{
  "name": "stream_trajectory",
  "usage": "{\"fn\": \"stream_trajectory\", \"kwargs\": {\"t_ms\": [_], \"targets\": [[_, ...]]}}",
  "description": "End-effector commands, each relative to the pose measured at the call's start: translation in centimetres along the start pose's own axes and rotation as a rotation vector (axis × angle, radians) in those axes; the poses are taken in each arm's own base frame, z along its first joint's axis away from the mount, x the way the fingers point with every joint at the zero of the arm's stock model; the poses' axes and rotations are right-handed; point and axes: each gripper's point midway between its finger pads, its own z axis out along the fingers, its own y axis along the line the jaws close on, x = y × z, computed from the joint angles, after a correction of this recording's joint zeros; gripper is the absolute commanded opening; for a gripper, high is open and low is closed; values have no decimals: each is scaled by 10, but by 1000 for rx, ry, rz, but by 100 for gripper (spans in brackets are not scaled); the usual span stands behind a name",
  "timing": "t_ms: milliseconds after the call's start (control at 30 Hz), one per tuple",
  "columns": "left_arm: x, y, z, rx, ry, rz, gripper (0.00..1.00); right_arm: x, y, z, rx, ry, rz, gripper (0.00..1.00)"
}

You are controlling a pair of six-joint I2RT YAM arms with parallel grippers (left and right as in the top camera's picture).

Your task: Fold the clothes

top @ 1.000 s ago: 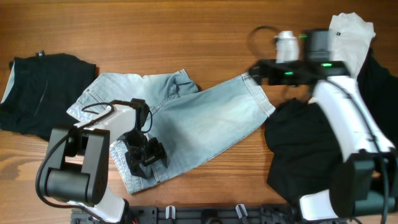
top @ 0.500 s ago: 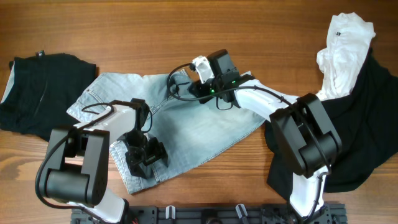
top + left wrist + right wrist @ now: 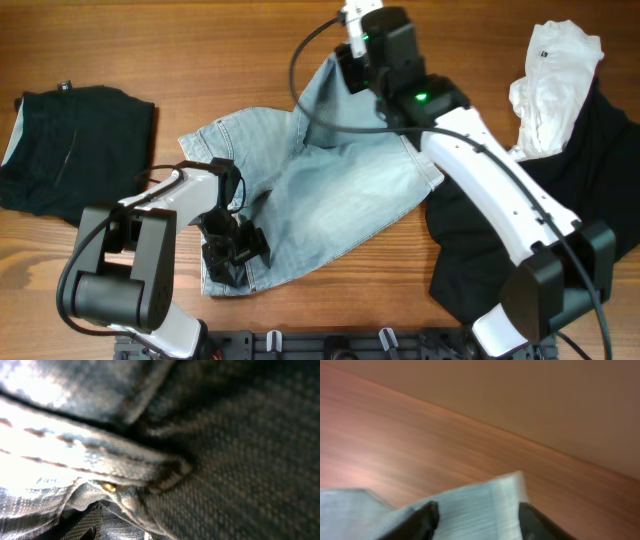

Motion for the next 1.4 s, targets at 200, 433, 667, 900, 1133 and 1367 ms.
{"fn": "stream_trajectory", "kwargs": {"t_ms": [200,433,667,900,1133,1367], "targets": [[-33,4,-14,-90,-97,42,67,122,-49,7,177,419,188,71],[-80,-38,-164,-104,-484,167,74,134,-49,7,25,477,410,78],[-164,-31,-227,37,-748,49,91,132,-24,6,-133,491,410,90],[-214,-40,-184,101,-663,38,92,43,43,4,-604,261,670,86],[-223,-38,-152,87,-574,28,87,100,101,53,-593,492,796,76],[-233,-44,-160,112,-627,41,8,94,111,80,-616,411,784,4]]}}
